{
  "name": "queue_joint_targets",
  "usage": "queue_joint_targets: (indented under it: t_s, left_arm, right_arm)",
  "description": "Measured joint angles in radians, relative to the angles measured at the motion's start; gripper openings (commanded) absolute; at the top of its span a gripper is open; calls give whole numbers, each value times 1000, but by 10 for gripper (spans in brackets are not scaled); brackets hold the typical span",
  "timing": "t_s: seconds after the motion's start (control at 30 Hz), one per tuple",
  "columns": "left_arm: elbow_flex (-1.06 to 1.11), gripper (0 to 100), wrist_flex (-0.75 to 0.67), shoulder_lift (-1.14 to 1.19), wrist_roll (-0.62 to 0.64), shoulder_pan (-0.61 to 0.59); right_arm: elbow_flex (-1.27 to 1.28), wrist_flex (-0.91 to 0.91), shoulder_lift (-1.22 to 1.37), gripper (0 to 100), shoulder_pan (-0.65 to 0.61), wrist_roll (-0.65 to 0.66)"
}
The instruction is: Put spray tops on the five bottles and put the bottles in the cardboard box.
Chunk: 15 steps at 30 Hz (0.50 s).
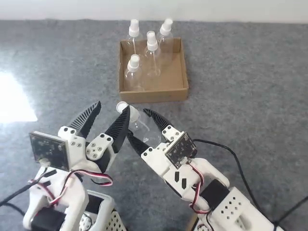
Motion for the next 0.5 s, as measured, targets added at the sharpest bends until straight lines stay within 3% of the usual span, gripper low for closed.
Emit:
queue_joint_targets:
  t_s: [0.5]
  left_arm:
    - [8, 210, 18, -203, -2, -3]
  right_arm:
    - [0, -2, 0, 94, 48, 0]
